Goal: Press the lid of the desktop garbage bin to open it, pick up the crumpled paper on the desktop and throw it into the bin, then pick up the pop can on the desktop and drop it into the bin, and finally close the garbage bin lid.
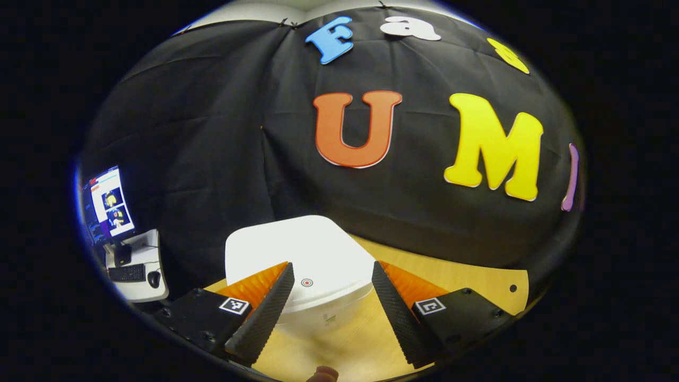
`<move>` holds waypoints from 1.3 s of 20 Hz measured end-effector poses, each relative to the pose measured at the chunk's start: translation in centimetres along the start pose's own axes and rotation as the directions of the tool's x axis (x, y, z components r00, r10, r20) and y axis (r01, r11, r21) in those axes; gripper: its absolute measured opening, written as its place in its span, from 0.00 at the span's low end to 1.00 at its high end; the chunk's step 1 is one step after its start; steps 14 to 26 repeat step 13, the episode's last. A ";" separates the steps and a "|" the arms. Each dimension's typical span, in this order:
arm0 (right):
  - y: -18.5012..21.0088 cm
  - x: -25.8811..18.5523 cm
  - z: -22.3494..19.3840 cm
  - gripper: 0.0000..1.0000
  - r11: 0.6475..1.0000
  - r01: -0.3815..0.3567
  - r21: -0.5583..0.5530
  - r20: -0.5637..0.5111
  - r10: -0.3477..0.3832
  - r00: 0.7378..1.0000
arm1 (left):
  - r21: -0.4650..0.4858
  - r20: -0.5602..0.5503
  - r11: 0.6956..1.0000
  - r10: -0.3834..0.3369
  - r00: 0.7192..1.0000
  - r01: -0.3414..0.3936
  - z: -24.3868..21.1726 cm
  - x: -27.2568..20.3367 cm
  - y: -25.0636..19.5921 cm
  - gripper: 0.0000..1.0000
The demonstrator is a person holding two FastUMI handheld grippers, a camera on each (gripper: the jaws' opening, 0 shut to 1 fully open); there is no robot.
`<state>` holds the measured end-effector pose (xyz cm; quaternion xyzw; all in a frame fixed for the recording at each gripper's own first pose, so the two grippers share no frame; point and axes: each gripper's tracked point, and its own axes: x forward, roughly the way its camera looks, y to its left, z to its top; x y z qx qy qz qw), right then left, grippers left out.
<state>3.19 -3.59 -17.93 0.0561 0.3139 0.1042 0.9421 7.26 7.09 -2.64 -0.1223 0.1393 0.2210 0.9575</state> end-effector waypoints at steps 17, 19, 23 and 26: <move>5.7 -12.7 14.7 0.96 0.985 0.144 -0.095 0.551 -0.068 0.832 | 0.193 0.148 0.914 -0.386 0.911 0.356 -0.5 -12.5 -4.5 0.97; 5.7 -12.7 14.7 0.96 0.985 0.144 -0.095 0.551 -0.068 0.832 | 0.193 0.148 0.914 -0.386 0.911 0.356 -0.5 -12.5 -4.5 0.97; 5.7 -12.7 14.7 0.96 0.985 0.144 -0.095 0.551 -0.068 0.832 | 0.193 0.148 0.914 -0.386 0.911 0.356 -0.5 -12.5 -4.5 0.97; 5.7 -12.7 14.7 0.96 0.985 0.144 -0.095 0.551 -0.068 0.832 | 0.193 0.148 0.914 -0.386 0.911 0.356 -0.5 -12.5 -4.5 0.97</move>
